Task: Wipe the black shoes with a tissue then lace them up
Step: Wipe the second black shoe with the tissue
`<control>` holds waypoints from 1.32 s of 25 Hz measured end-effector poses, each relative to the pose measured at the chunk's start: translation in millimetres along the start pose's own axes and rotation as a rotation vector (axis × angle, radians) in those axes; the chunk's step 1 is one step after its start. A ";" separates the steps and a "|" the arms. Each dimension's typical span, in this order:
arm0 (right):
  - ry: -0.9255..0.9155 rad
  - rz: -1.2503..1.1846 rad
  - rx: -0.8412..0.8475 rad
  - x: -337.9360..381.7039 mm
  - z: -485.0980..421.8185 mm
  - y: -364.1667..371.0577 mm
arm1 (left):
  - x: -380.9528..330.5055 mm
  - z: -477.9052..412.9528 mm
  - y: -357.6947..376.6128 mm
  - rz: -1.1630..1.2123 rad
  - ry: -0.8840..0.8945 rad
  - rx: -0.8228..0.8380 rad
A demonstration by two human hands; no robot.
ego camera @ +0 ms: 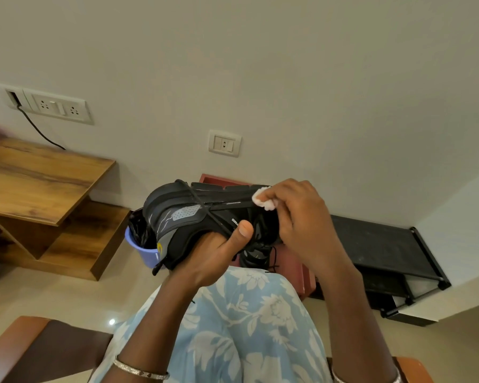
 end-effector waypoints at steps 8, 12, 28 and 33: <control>-0.128 -0.126 0.176 37.3 -17.0 24.0 | 4.0 -3.9 6.3 0.008 0.078 0.003; -0.013 0.062 0.085 21.2 -8.5 15.2 | 5.2 -3.2 4.9 0.013 0.074 0.013; 0.131 -0.161 -0.040 -7.0 0.9 13.5 | 4.2 -1.1 -3.0 -0.064 -0.035 -0.035; 0.278 0.039 -0.088 -4.6 3.8 13.4 | 6.3 -4.3 -0.1 -0.041 -0.067 -0.020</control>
Point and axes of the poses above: each hand's wrist, its own z-axis away from the middle knuckle, its own y-axis out of the palm, x = y × z, the point moved 2 cm from there along -z, towards the middle knuckle, and after that the axes turned 15 degrees about -y, right-handed, at the moved point
